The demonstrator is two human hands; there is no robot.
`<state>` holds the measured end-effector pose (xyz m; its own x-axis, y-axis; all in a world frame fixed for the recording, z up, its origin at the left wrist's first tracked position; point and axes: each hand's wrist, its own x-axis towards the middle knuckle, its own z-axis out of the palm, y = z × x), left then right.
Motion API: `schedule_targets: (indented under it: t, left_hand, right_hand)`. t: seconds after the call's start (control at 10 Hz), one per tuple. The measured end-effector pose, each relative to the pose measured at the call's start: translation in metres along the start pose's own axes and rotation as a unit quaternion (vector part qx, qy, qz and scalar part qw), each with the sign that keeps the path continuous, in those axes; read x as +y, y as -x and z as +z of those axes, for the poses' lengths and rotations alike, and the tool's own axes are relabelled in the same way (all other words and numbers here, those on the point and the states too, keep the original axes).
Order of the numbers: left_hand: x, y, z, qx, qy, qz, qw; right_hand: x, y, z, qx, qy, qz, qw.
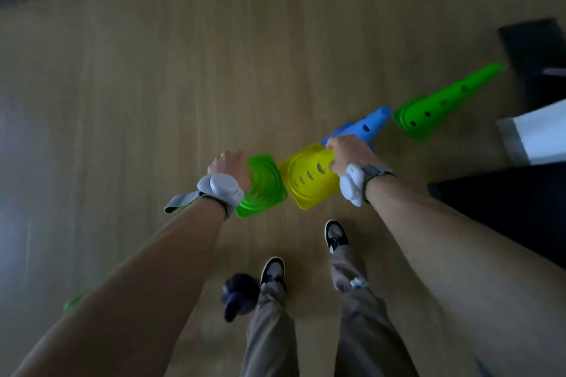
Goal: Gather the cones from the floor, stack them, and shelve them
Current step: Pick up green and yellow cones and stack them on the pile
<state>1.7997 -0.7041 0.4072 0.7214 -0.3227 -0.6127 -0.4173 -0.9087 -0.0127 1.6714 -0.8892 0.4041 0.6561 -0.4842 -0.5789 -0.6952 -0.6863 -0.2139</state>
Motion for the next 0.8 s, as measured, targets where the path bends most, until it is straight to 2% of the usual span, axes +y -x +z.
schedule_targets:
  t: [0.1, 0.2, 0.3, 0.4, 0.5, 0.6, 0.7, 0.8]
  left_hand:
    - [0.014, 0.045, -0.032, 0.009, -0.072, 0.116, 0.991]
    - [0.042, 0.089, -0.047, 0.050, -0.069, 0.192, 0.978]
    - [0.085, 0.167, -0.052, 0.069, -0.100, 0.266, 0.956]
    - [0.121, 0.224, -0.054, 0.058, -0.158, 0.346, 0.923]
    - [0.165, 0.310, -0.034, 0.060, -0.210, 0.434, 0.874]
    - [0.192, 0.396, -0.003, 0.070, -0.267, 0.506, 0.817]
    - [0.205, 0.490, 0.041, 0.112, -0.277, 0.570, 0.765]
    - [0.217, 0.579, 0.089, 0.129, -0.255, 0.613, 0.737]
  right_hand:
    - [0.015, 0.078, -0.007, 0.019, -0.037, 0.076, 0.996]
    - [0.036, 0.147, -0.014, 0.039, -0.054, 0.147, 0.987]
    - [0.058, 0.278, -0.039, 0.103, -0.215, 0.232, 0.943]
    - [0.081, 0.330, -0.039, 0.141, -0.269, 0.289, 0.908]
    - [0.128, 0.428, -0.005, 0.201, -0.290, 0.419, 0.837]
    - [0.146, 0.529, 0.019, 0.203, -0.340, 0.398, 0.827]
    - [0.155, 0.647, 0.060, 0.237, -0.319, 0.415, 0.819]
    - [0.159, 0.744, 0.095, 0.279, -0.324, 0.442, 0.789]
